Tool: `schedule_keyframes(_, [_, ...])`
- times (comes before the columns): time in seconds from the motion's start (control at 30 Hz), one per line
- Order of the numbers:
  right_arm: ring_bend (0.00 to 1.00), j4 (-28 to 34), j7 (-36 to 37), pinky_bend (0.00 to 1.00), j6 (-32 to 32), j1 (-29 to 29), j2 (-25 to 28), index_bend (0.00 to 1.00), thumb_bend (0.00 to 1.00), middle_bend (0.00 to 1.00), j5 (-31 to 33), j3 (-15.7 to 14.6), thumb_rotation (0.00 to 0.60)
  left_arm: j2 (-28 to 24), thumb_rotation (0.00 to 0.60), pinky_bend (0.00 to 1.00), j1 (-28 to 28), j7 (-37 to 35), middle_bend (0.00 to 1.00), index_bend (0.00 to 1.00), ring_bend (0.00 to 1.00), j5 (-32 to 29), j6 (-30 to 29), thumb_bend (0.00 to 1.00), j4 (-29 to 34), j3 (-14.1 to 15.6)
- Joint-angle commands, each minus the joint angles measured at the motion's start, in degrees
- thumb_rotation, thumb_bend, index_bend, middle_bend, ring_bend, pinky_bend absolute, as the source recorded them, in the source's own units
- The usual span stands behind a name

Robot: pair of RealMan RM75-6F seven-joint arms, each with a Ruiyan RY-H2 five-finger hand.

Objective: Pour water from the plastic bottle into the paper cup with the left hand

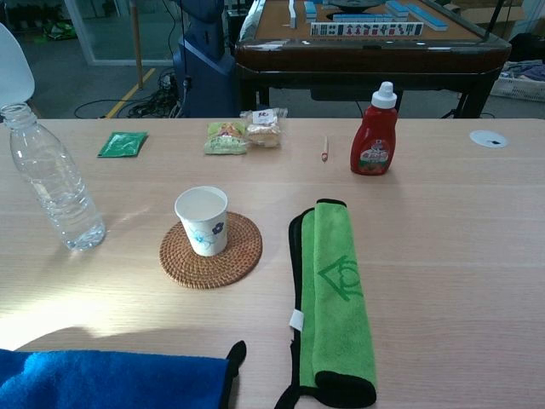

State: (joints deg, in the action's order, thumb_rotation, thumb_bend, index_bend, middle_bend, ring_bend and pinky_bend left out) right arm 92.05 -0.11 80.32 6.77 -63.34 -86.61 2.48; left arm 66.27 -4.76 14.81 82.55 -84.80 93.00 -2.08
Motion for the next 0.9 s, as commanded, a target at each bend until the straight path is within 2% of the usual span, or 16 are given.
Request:
schedule_keyframes(0.03, [0.22,0.0,-0.5,0.25,0.3,0.0,-0.3,0.39,0.45,0.33,-0.2,0.0,0.6,0.2,0.6,0.46,0.0,0.3,0.32,0.37,0.3,-0.1,0.0,0.16,-0.3,0.0])
schedule_keyframes(0.2, [0.22,0.1,-0.9,0.26,0.6,-0.1,-0.5,0.39,0.45,0.33,-0.2,0.0,0.6,0.4,0.6,0.47,0.1,-0.3,0.32,0.37,0.3,-0.9,0.5,0.19,-0.3,-0.2])
schedule_keyframes(0.37, [0.22,0.3,-1.2,0.26,0.5,-0.2,-0.5,0.39,0.45,0.33,0.2,-0.1,0.6,1.5,0.6,0.51,0.2,-5.9,0.32,0.37,0.3,0.2,-0.9,0.19,-0.1,-1.0])
schedule_keyframes(0.57, [0.22,1.0,-1.7,0.26,1.6,-1.1,-0.1,0.39,0.45,0.33,0.1,-0.5,0.6,3.4,0.6,0.52,-0.8,-12.6,0.31,0.24,0.3,1.7,-0.1,0.16,-2.1,-1.3])
schedule_keyframes(0.67, [0.22,1.0,-1.7,0.26,2.6,-1.5,0.0,0.39,0.45,0.33,-0.2,-0.4,0.6,3.9,0.6,0.52,-1.8,-16.0,0.22,0.14,0.28,0.5,2.0,0.12,-1.4,-1.9])
schedule_keyframes(0.73, [0.22,1.1,-1.5,0.26,2.9,-1.7,0.1,0.39,0.45,0.33,-0.1,-0.5,0.6,4.2,0.6,0.51,-2.5,-18.1,0.15,0.07,0.23,-0.7,3.5,0.09,-1.1,-2.6])
schedule_keyframes(0.83, [0.22,1.1,-1.5,0.26,3.3,-2.1,0.3,0.39,0.45,0.33,0.0,-0.5,0.6,4.3,0.6,0.44,-3.8,-19.9,0.04,0.01,0.14,-3.3,6.6,0.07,-0.3,-3.7])
schedule_keyframes(0.9, [0.22,1.3,-1.6,0.26,3.6,-2.3,0.5,0.39,0.45,0.33,-0.1,-0.5,0.6,4.2,0.6,0.38,-4.9,-20.9,0.0,0.0,0.09,-5.0,8.7,0.06,0.5,-4.5])
